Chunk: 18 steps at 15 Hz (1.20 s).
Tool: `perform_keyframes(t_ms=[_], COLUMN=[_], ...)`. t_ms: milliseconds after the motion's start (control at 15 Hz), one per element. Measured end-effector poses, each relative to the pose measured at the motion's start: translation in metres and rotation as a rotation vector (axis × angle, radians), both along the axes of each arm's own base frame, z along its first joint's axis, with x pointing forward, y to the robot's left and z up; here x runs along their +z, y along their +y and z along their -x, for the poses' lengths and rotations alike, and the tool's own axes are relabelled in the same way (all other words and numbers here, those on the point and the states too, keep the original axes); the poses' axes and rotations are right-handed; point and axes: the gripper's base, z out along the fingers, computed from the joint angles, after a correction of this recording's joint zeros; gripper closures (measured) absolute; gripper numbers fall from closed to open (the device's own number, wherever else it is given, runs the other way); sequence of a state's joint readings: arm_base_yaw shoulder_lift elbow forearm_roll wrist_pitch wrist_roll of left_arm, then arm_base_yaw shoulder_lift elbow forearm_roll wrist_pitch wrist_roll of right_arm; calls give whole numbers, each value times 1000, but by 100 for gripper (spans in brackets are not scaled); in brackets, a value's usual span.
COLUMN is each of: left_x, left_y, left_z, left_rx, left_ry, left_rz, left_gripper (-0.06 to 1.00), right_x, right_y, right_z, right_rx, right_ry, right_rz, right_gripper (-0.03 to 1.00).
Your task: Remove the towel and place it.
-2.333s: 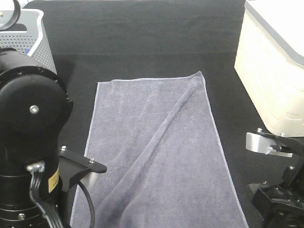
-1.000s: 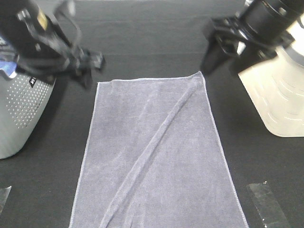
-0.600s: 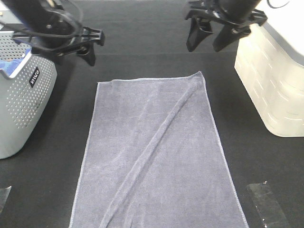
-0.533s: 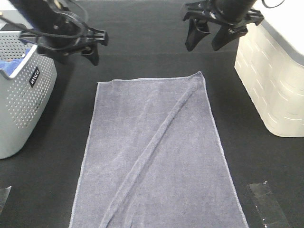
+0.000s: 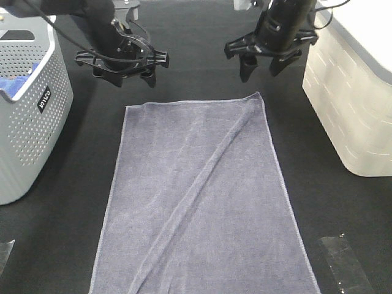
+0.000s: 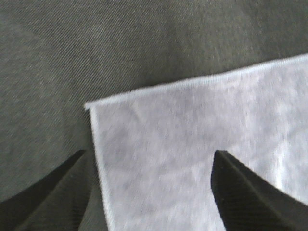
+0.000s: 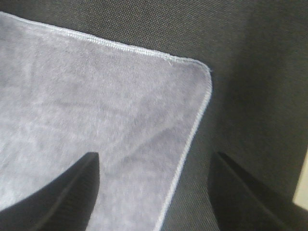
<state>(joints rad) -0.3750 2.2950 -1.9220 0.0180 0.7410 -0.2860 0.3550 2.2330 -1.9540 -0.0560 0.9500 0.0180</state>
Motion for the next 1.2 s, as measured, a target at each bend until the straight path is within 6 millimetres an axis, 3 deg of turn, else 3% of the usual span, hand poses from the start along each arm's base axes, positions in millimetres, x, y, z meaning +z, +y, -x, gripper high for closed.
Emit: perform_keyframes(t_ms=[333,600,800,1200], left_x=[-28,-46,-62,-65], left_y=[17,16,14,27], left_z=[-23,-27,-32,-37], left_rx=[85,89,94,162], left_ry=[56,75,88,96], left_rz=[12,12,3,20], left_gripper=[28,28,29,29], right_x=[-27,-47,-48,-48], right_y=[3,1,1,1], right_z=[-21,-29,-29,-29], right_rx=[-28,-31,-30,-30], right_ry=[-32,-39,-39,-38], right_rz=[11,43,46,47], right_gripper=[36,37,37,37])
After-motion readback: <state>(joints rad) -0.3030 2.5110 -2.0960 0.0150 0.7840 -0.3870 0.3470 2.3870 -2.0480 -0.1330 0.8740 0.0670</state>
